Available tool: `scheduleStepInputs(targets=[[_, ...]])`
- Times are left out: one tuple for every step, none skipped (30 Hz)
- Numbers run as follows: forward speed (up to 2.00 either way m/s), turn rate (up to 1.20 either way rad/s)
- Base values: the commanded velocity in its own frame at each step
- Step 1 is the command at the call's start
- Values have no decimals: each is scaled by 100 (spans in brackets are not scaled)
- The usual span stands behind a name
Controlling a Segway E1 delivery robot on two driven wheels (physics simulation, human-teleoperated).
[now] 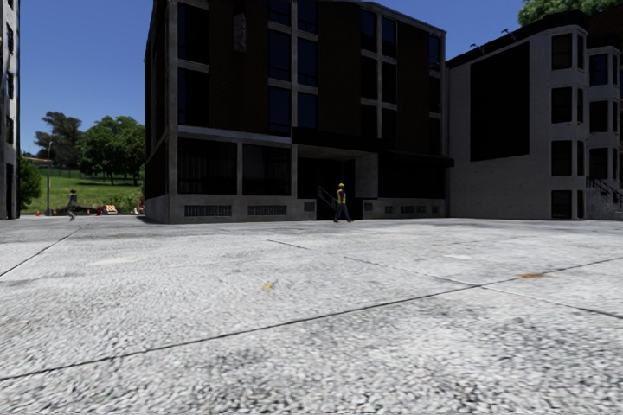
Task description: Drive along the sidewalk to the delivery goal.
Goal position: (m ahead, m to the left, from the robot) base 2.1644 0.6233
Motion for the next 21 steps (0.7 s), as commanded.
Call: scheduleStepInputs(targets=[[99,66],[99,66],[99,65],[99,64],[99,63],[99,63],[99,61],[100,59],[100,58],[100,58],[100,57],[100,56],[100,56],[100,56],[100,56],[100,56],[100,56],[100,56],[100,55],[100,53],[100,53]])
